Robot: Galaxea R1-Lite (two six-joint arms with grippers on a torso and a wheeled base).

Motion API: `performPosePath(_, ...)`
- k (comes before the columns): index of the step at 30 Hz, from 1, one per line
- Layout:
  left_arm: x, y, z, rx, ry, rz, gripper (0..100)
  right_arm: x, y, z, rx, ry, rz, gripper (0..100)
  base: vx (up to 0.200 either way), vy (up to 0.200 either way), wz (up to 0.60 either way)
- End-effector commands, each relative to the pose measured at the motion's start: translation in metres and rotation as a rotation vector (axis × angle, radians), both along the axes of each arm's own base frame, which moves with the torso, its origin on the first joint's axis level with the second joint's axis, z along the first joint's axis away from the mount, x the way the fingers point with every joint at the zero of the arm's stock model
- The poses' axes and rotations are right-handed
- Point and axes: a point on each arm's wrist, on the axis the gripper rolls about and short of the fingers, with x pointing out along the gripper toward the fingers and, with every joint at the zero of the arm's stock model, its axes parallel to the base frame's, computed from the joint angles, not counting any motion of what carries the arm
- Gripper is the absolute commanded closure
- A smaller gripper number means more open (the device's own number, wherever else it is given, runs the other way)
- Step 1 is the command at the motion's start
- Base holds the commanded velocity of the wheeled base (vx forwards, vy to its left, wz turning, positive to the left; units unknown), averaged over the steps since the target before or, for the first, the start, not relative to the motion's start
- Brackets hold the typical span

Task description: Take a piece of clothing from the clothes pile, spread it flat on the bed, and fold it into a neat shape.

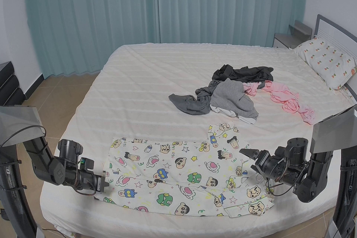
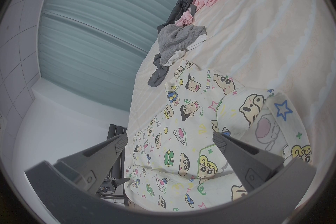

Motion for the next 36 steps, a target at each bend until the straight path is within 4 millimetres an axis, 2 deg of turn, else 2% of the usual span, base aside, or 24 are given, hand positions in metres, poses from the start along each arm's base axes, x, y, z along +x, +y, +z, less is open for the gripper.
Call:
performPosePath(1,-0.004,0.001,0.011,0.029,-0.010,-0.001,100,0.001,0.000,0.002,0.004,-0.014,-0.001,0,0.000,0.000,0.00)
performPosePath(9,-0.012,0.002,0.019,0.066,0.043,-0.008,100,0.000,0.000,0.002,0.005,-0.015,0.001,0,0.000,0.000,0.00)
performPosePath(16,-0.015,0.003,0.018,0.086,0.066,-0.032,100,0.001,0.000,0.002,0.004,-0.014,-0.002,0,0.000,0.000,0.00)
performPosePath(26,-0.004,0.002,0.012,0.084,0.061,-0.027,100,0.001,0.000,0.002,0.004,-0.014,-0.002,0,0.000,0.000,0.00)
performPosePath(27,-0.003,0.002,0.012,0.083,0.059,-0.026,0,0.001,0.000,0.002,0.004,-0.014,-0.002,0,0.000,0.000,0.00)
performPosePath(33,0.000,0.002,0.017,0.047,0.059,0.042,0,0.000,0.000,0.002,0.003,-0.013,0.000,0,0.000,0.000,0.00)
performPosePath(36,0.000,0.000,0.034,-0.015,0.034,0.122,0,0.001,0.000,0.002,0.004,-0.013,-0.001,0,0.000,0.000,0.00)
